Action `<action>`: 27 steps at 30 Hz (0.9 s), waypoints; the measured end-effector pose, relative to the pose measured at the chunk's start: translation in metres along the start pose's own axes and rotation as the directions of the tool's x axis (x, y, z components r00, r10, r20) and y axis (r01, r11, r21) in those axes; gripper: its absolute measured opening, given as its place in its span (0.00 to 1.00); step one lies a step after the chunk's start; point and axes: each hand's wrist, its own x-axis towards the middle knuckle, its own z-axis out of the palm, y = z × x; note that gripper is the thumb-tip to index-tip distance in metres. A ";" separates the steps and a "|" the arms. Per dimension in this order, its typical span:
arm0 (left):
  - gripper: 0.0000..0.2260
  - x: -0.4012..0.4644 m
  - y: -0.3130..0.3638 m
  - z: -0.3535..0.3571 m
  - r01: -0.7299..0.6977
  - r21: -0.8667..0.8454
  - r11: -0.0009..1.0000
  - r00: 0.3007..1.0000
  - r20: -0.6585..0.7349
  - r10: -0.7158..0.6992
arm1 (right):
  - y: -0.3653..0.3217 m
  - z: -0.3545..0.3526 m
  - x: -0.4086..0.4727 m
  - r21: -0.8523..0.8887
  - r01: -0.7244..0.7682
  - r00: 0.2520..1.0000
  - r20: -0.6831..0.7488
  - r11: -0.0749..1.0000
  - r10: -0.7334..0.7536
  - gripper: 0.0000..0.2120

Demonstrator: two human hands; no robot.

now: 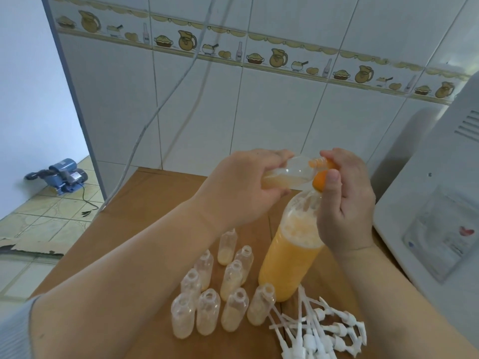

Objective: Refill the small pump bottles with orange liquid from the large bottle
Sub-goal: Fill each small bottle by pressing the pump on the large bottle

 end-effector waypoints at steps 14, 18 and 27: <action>0.25 0.003 0.000 -0.007 0.047 -0.046 0.998 0.998 0.038 -0.046 | 0.002 -0.001 0.002 -0.049 0.025 1.000 0.009 0.998 -0.025 0.22; 0.25 0.006 0.003 -0.005 0.028 -0.048 0.998 0.999 0.042 -0.026 | 0.002 -0.004 0.002 -0.065 0.031 0.996 -0.082 0.997 -0.036 0.21; 0.25 0.008 0.000 -0.005 0.052 -0.072 0.996 0.998 0.040 -0.050 | 0.002 -0.011 0.004 -0.045 0.025 0.999 0.022 0.999 -0.024 0.21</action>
